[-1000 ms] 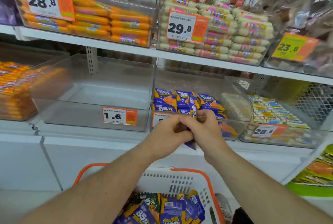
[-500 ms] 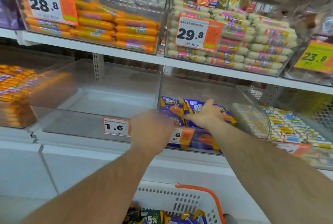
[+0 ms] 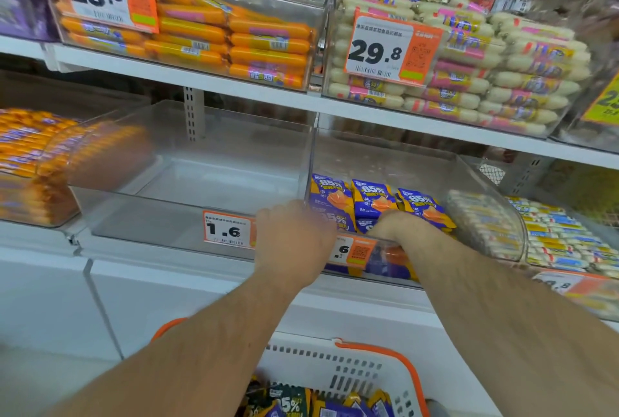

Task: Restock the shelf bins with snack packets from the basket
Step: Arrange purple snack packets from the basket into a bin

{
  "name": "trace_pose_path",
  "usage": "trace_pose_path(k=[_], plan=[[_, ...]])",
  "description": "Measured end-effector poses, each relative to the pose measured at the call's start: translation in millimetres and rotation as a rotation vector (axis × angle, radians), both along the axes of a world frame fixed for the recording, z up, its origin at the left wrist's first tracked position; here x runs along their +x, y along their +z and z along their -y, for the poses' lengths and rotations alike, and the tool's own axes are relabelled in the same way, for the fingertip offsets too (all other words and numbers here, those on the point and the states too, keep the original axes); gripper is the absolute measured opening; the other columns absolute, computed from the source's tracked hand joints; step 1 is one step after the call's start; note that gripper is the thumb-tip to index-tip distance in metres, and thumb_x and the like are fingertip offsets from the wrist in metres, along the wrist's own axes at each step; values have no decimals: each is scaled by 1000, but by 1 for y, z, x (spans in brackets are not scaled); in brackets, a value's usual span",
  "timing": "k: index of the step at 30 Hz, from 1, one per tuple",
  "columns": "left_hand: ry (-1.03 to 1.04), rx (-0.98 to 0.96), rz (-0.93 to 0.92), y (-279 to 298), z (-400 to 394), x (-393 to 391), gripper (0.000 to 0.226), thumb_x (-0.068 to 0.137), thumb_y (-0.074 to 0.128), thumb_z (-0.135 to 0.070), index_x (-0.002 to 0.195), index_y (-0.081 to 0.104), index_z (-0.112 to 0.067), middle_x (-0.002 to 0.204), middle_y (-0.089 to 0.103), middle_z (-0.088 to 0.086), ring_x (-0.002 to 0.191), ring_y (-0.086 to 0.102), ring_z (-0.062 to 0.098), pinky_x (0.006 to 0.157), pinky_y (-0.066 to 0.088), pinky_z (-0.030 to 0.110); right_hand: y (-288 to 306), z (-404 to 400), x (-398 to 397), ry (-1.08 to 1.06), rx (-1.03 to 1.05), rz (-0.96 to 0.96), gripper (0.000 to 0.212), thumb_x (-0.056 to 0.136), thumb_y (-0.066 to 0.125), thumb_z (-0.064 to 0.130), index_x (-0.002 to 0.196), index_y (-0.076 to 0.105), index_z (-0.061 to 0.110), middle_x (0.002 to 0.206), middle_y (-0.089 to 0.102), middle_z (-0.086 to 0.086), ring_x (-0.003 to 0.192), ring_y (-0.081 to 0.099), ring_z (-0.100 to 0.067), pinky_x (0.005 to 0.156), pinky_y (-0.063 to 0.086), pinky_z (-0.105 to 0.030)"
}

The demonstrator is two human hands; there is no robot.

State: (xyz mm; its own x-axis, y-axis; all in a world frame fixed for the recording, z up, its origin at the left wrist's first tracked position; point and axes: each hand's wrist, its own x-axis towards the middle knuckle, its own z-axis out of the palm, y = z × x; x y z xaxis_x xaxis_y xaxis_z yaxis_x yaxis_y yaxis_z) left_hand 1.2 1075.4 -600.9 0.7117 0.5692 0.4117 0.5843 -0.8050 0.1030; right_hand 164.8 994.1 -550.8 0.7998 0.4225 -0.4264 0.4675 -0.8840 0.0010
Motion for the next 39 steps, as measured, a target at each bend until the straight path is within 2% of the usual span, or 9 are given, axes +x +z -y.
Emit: trace_pose_path(k=[7,9,14,17,22,27,31,34,39], plan=[[0,-29,6,2,2,-1,51,99,20,-53,112,62,-27,119,58,3,106,54,21,98,35,42,-8,-2,9,18,-27,-23,17,91,65,19,101,57,8,108,58,-4,68,48,-17,52,45,-25],[3,-23,7,2,2,-1,51,99,21,-52,113,62,-27,119,58,4,105,54,21,97,35,41,-8,-2,10,7,-76,10,19,92,65,27,99,56,12,99,59,-4,78,52,-19,68,47,-28],[-10,-18,-9,2,2,0,52,99,20,-52,116,61,-26,123,57,5,108,53,22,99,34,42,-28,-4,30,-158,-21,18,82,54,81,57,122,55,18,118,54,-8,91,53,-25,58,43,-30],[-24,-32,10,3,4,0,53,99,17,-52,125,57,-28,139,50,8,123,47,26,111,24,45,-13,4,9,-274,283,263,61,74,72,46,120,55,11,126,53,-12,114,51,-30,77,39,-31],[-139,-57,298,-42,35,-13,71,90,30,-54,153,26,-21,160,14,23,147,10,43,118,-3,49,-34,29,-55,179,1257,1042,30,73,58,22,100,64,11,105,57,-14,97,46,-30,80,31,-37],[-244,-469,23,-127,77,-57,76,93,46,-44,156,7,-31,163,-11,-1,151,-6,23,117,-12,43,-166,76,-108,267,1095,670,20,73,53,22,86,64,12,89,58,-9,84,55,-30,74,44,-37],[-136,-1023,-131,-163,80,-86,61,98,50,-29,153,25,-28,156,34,-2,116,59,23,99,47,39,-254,124,-125,-49,509,3,22,88,53,17,67,46,21,68,52,-1,63,51,-21,57,42,-33],[-87,-1136,-152,-179,85,-99,52,100,49,-27,150,34,-28,151,42,-8,108,60,12,88,50,33,-294,143,-132,-282,253,-163,24,92,52,23,70,42,21,66,44,2,58,41,-17,50,33,-29],[-48,-1211,-194,-197,89,-106,46,101,48,-27,147,39,-26,145,49,-8,123,51,12,100,46,33,-315,153,-132,-158,65,-299,18,96,43,1,80,48,8,67,37,-3,57,33,-18,69,40,-39]])
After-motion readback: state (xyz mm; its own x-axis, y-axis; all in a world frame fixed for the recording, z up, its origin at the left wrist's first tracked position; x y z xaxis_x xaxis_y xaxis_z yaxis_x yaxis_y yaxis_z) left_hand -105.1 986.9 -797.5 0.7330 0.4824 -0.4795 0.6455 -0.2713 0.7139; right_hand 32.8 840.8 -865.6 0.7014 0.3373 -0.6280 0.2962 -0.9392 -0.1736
